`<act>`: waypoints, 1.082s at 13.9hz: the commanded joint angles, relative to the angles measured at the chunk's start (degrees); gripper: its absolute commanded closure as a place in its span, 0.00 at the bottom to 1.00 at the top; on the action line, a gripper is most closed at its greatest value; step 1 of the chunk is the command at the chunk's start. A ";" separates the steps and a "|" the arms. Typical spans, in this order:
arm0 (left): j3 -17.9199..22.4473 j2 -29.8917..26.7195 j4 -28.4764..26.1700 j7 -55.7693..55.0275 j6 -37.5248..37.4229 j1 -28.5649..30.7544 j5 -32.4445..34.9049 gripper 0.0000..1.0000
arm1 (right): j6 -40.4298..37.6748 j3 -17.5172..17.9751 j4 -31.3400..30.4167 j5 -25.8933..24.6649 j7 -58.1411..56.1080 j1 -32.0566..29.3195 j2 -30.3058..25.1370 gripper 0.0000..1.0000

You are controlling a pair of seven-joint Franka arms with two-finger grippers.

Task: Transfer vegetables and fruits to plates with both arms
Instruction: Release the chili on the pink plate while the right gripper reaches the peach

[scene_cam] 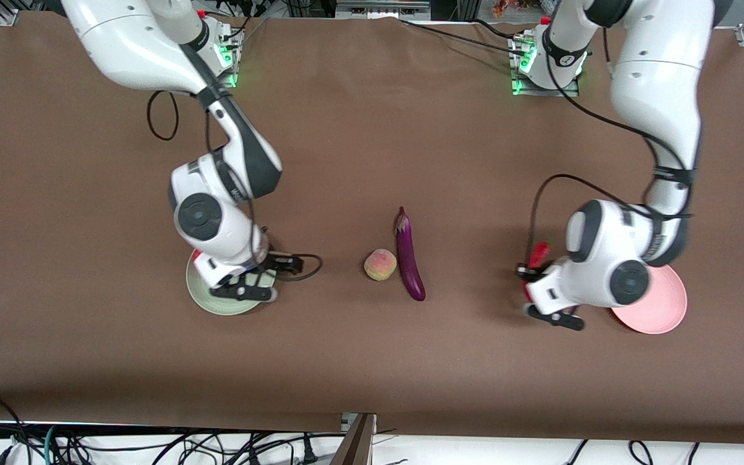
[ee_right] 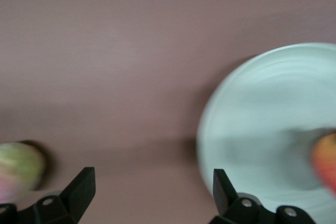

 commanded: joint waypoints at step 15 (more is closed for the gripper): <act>-0.20 4.05 -0.07 28.24 8.68 17.14 9.03 0.01 | 26.61 -5.12 0.09 -5.45 19.35 17.84 10.32 0.01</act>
